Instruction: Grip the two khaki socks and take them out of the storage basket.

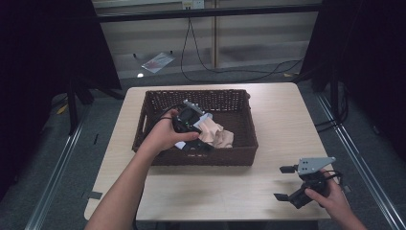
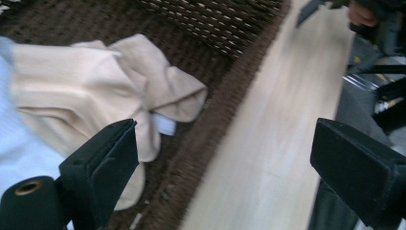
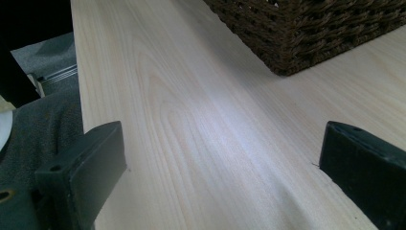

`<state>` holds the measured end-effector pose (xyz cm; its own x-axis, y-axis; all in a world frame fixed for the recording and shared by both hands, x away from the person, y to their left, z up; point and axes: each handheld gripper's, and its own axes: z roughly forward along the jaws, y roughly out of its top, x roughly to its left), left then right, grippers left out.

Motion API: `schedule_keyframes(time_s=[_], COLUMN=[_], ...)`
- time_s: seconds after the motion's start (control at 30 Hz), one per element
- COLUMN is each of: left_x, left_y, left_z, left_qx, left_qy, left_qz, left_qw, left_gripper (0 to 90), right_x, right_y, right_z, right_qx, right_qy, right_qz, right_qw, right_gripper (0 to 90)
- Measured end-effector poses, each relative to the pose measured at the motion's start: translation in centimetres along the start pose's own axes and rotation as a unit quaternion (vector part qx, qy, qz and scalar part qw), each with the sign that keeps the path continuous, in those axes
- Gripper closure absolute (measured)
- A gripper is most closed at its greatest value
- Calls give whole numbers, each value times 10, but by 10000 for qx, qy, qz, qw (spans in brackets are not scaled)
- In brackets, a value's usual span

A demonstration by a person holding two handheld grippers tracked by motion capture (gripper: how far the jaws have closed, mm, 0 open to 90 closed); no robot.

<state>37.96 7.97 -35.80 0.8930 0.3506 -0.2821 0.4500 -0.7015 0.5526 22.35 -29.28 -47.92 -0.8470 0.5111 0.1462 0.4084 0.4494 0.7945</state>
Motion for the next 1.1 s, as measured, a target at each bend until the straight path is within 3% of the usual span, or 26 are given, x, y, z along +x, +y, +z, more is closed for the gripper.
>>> schedule_keyframes(time_s=[0.23, 0.4, 0.6, 0.63, 1.1], left_x=[15, 24, 35, 37, 52], left_y=[9, 11, 13, 13, 14], left_z=[3, 11, 18, 18, 38], left_qx=[57, -51, 41, 89, 236], left_qy=[223, 371, 519, 523, 677], left_qz=[-86, -373, -463, -411, -643], left_qw=[9997, 9986, 9976, 9977, 9953], left_gripper=[95, 95, 97, 98, 77], right_x=[0, 0, 0, 0, 0], right_y=[0, 0, 0, 0, 0], right_z=[0, -1, -1, -1, 0], right_qx=[-1, 9, 16, 14, 9], right_qy=[9, -5, -3, 5, 16], right_qz=[-11, -23, -16, -7, -24], right_qw=[10000, 10000, 10000, 10000, 10000], right_gripper=[13, 13, 13, 13, 13])
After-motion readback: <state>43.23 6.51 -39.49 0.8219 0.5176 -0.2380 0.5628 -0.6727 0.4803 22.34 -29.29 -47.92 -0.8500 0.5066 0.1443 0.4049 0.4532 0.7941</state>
